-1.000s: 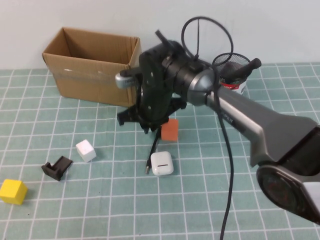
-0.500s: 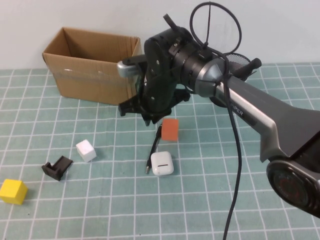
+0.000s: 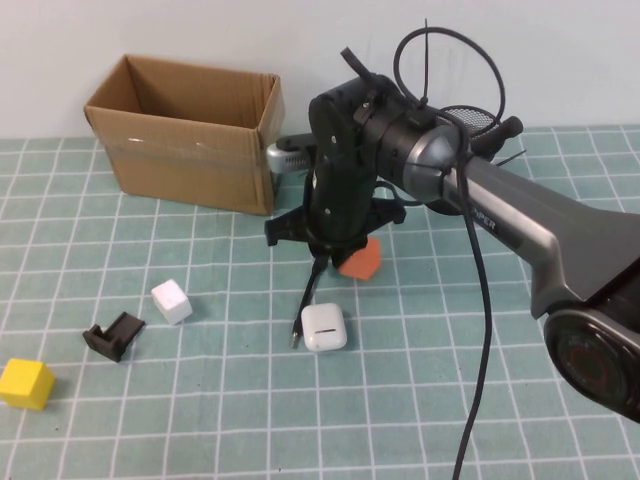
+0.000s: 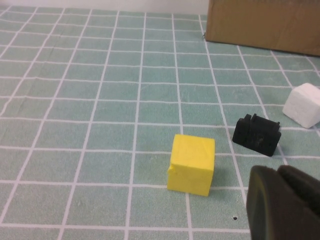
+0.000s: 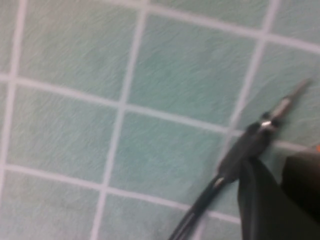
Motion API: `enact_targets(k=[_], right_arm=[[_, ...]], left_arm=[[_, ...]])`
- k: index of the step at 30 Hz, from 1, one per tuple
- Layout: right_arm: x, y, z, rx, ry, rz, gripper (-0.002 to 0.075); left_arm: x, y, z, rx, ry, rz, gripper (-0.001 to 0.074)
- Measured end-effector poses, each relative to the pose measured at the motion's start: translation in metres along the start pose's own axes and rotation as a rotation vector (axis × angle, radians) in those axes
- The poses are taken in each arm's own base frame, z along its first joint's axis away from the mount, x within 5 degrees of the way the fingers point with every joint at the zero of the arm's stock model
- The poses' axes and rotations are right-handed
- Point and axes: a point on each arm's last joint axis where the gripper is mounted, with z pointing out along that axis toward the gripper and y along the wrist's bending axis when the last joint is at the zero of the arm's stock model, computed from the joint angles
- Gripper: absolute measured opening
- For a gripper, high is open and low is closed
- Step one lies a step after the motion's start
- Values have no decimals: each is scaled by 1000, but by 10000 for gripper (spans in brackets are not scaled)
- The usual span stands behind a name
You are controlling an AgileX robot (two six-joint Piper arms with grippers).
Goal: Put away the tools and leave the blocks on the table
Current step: Pick up the long Screwdriver from the table
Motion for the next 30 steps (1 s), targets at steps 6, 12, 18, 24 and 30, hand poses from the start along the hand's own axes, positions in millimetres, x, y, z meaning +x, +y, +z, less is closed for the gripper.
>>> enact_targets(k=[6,12,18,24,30], right_arm=[[1,4,3,-38,15,41,204],[-6,2,7,-23,-55,125,358],[-7,3,16,-28,-60,168,357],[-6,6,31,-37,-40,171,356],[0,11,63,-36,13,168,225]], left_arm=[[0,0,0,0,0,0,-4],[0,0,0,0,0,0,-4],[0,0,0,0,0,0,-4],[0,0,0,0,0,0,-4],[0,0,0,0,0,0,-4]])
